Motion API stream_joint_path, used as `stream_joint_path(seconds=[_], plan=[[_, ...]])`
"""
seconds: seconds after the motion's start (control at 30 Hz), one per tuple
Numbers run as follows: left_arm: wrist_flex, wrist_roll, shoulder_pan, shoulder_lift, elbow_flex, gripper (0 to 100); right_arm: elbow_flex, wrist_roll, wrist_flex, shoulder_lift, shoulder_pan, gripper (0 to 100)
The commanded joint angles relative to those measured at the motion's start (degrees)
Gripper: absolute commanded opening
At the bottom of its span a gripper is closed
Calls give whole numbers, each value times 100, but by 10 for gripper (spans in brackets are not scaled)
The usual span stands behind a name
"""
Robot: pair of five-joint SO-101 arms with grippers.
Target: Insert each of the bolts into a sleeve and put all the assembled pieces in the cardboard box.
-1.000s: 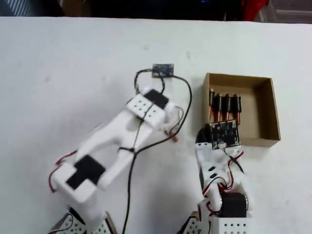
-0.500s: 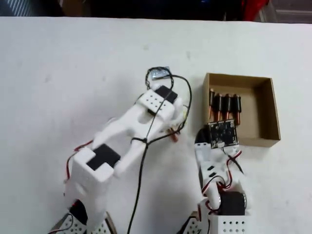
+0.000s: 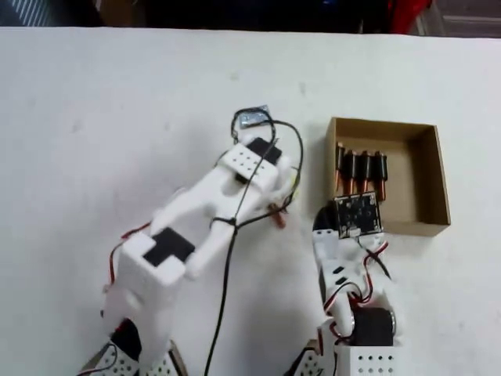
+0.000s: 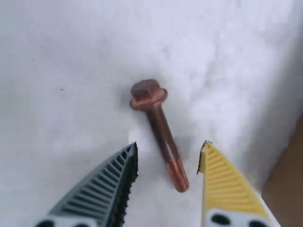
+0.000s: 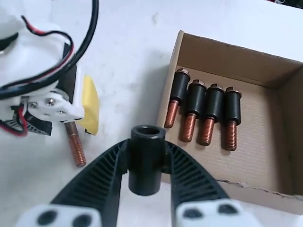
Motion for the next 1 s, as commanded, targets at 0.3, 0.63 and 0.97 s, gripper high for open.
stream_joint_path(seconds=[0.3,0.63,0.97], plan=[[-897,835,-444,418,-202,234,-62,0,-136,-57,31,17],[-941,844,-426,418,-202,233,-62,0,-136,-57,31,17],[-932,835,-444,418,-202,57,-62,0,-136,-57,31,17]])
